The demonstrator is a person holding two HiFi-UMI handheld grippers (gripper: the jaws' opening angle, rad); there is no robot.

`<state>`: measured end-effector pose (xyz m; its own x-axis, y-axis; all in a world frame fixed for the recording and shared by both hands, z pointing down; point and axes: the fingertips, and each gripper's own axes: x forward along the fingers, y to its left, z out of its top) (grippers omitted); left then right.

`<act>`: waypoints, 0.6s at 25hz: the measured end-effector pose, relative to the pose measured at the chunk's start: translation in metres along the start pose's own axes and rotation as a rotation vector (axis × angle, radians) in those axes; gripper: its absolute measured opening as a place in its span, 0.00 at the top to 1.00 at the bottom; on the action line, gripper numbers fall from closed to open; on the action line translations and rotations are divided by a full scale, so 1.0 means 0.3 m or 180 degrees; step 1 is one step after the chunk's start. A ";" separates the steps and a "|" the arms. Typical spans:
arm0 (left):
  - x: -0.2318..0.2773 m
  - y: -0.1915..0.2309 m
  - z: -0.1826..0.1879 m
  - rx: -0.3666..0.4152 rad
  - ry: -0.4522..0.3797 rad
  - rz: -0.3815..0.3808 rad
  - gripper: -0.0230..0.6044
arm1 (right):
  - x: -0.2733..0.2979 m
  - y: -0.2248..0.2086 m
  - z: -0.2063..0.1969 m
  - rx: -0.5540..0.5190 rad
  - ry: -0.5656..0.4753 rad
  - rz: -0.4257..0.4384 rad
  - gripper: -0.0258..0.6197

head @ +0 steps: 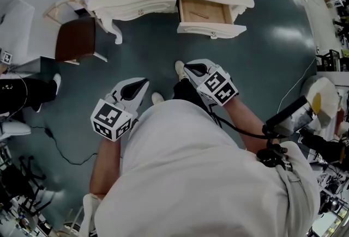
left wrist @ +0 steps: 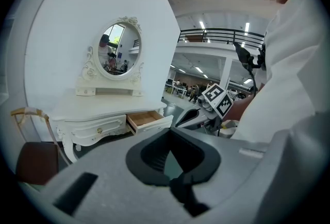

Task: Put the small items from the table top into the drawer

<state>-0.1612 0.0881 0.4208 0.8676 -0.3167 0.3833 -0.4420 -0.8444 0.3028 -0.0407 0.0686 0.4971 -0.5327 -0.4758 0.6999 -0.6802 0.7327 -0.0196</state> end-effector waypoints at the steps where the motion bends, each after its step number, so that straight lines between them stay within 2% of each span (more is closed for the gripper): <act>1: -0.005 0.002 -0.003 -0.0003 0.0002 -0.0001 0.96 | 0.002 0.007 0.002 -0.0008 0.0010 0.0005 0.96; 15: 0.015 0.035 0.000 -0.0041 0.0045 -0.0010 0.96 | 0.024 -0.016 0.037 -0.0073 -0.0025 0.0023 0.96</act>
<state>-0.1618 0.0778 0.4257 0.8658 -0.3077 0.3946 -0.4421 -0.8397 0.3153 -0.0468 0.0564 0.4942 -0.5415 -0.4742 0.6942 -0.6647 0.7471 -0.0081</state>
